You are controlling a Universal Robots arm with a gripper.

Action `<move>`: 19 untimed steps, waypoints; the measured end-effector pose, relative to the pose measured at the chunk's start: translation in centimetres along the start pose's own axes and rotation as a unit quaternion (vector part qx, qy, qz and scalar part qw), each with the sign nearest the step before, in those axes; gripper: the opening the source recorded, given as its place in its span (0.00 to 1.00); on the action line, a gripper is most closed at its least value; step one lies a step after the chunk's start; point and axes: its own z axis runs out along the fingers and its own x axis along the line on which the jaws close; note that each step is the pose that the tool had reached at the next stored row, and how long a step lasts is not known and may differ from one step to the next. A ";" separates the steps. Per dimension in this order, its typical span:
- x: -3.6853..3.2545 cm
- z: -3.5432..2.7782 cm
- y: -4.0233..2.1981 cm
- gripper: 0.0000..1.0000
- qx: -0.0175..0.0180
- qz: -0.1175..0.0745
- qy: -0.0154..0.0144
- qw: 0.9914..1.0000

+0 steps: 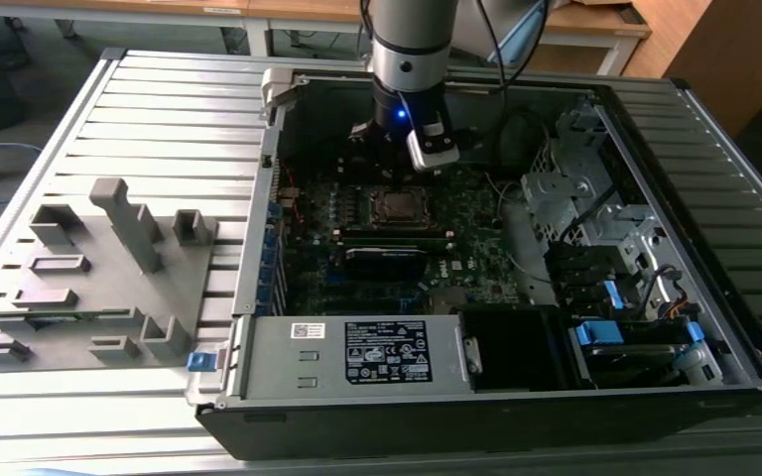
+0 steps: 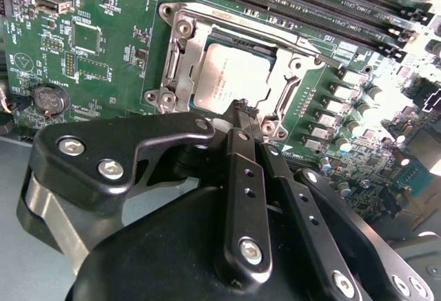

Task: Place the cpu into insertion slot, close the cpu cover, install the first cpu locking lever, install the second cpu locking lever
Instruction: 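Install the second cpu locking lever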

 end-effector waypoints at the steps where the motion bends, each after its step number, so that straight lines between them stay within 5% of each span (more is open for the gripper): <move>1: -0.01 -0.13 0.01 0.11 0.000 0.000 0.000 1.000; 7: -0.04 -0.97 0.07 0.11 0.000 0.000 0.000 1.000; 11: -0.04 -0.97 0.07 0.11 0.000 -0.002 0.000 1.000; 19: -0.14 -0.97 0.09 0.11 -0.001 -0.037 0.002 0.999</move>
